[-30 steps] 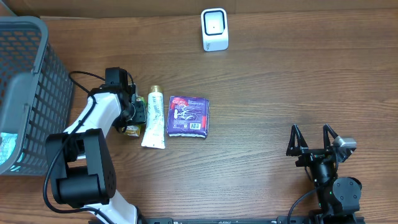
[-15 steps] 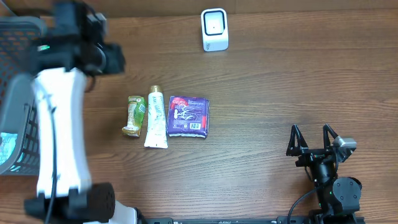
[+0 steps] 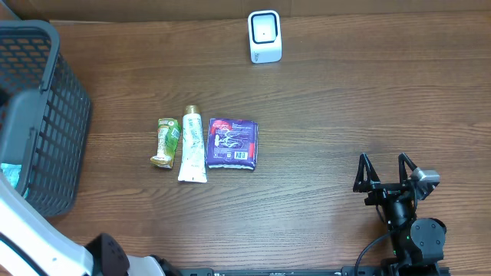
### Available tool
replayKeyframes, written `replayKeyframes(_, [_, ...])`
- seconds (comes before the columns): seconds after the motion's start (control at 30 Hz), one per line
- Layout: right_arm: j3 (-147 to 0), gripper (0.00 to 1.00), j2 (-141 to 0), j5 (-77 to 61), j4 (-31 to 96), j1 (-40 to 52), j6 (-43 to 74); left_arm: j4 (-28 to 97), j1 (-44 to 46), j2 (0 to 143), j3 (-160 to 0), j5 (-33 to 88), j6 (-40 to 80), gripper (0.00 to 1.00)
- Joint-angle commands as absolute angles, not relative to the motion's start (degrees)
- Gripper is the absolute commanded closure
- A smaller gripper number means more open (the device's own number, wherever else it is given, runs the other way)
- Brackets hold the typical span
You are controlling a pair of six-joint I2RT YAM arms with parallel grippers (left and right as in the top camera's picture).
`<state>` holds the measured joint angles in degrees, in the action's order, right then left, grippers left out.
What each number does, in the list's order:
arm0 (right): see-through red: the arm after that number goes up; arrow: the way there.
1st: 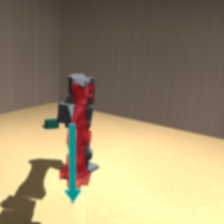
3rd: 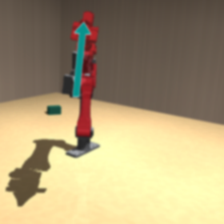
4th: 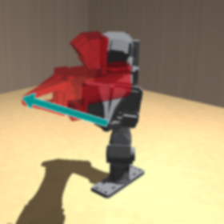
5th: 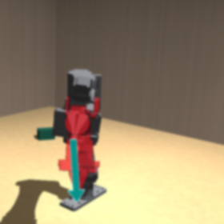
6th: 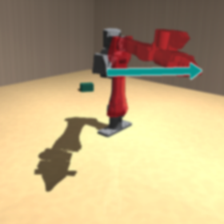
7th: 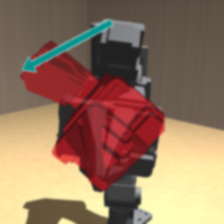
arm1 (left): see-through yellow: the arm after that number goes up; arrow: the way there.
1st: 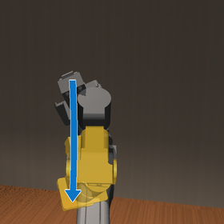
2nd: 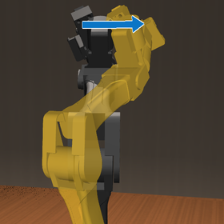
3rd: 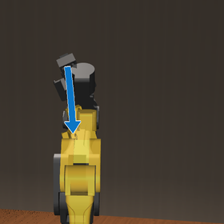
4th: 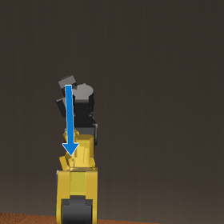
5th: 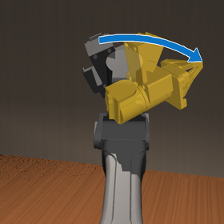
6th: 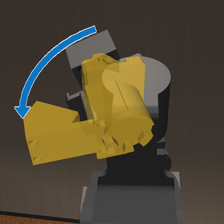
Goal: Scan the item barcode
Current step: 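Reach the left gripper into the basket toward the mint-green wrapper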
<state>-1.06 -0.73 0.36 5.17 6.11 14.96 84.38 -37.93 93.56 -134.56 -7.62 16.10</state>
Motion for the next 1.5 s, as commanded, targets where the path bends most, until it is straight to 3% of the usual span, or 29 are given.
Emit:
replayKeyframes(0.0, [-0.4,0.0,-0.2,0.3,4.8,6.5,14.8,83.5,-42.3,96.0,-133.0,-9.0,18.5,0.39])
replayKeyframes(0.27, [-0.4,0.0,-0.2,0.3,4.8,6.5,14.7,84.4,-44.1,105.5,-132.7,-11.7,17.7,0.39])
replayKeyframes(0.33, [-0.4,0.0,-0.2,0.3,4.8,6.5,14.8,86.2,-44.1,109.0,-132.5,-14.1,16.5,0.46])
replayKeyframes(0.57, [-0.4,0.0,-0.2,0.3,4.8,6.5,14.8,85.6,-45.9,115.2,-126.2,-17.6,15.2,0.44])
replayKeyframes(0.73, [-0.4,0.0,-0.2,0.3,4.8,6.5,14.7,80.0,-47.0,116.4,-116.5,-17.9,10.2,0.42])
replayKeyframes(0.97, [-0.4,0.0,-0.2,0.3,4.8,6.5,14.7,67.0,-51.9,116.4,-98.2,-20.1,7.6,0.28])
replayKeyframes(1.3, [-0.4,0.0,-0.2,0.3,4.8,6.5,14.8,52.9,-52.9,116.4,-90.5,-19.9,-3.8,0.28])
replayKeyframes(1.47, [-0.4,0.0,-0.2,0.3,4.8,6.5,14.8,47.3,-52.9,116.6,-90.4,-19.9,-6.8,0.23])
